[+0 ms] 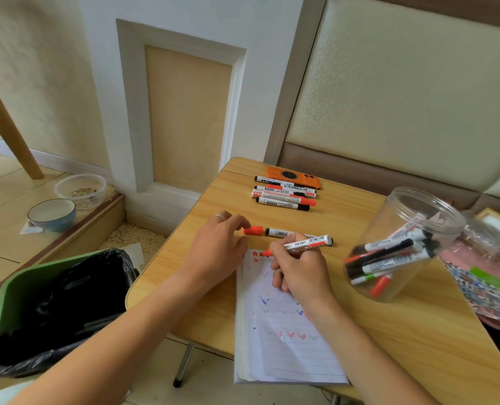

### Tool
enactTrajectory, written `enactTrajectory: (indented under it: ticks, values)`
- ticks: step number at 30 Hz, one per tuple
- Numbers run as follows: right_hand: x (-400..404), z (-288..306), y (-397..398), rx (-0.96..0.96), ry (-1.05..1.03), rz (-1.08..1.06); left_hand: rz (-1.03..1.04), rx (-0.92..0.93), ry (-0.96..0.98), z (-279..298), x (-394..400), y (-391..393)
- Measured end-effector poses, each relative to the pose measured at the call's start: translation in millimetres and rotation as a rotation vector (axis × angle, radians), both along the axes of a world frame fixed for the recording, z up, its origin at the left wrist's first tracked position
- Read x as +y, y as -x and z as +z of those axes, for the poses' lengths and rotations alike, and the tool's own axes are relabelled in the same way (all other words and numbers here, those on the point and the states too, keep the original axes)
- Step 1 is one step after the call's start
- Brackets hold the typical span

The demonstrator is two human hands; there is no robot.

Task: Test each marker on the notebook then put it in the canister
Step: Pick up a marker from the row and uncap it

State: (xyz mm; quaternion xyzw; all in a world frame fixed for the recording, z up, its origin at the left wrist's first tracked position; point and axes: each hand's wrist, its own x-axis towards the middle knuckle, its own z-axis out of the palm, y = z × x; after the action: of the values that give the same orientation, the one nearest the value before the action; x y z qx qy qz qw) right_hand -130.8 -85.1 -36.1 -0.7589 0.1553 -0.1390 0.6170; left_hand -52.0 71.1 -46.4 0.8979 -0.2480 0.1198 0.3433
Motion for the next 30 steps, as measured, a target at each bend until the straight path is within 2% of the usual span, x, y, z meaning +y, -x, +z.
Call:
enactTrajectory:
  ticks: [8,19,26,30]
  values:
    - [0.0,1.8,4.4,-0.011,-0.015,0.022,0.048,-0.011,-0.088,-5.2,-22.2,-16.7]
    - [-6.1,4.3,4.4,-0.065,-0.153,-0.013,0.064,0.014,0.012,-2.1,-8.8,-7.8]
    - [-7.7,3.2,4.1,-0.126,-0.171,0.034,-0.035,0.038,0.102,7.3,-0.6,3.9]
    - [-7.4,3.6,5.0,-0.138,-0.141,0.08,-0.153,0.11,0.157,11.5,0.8,10.1]
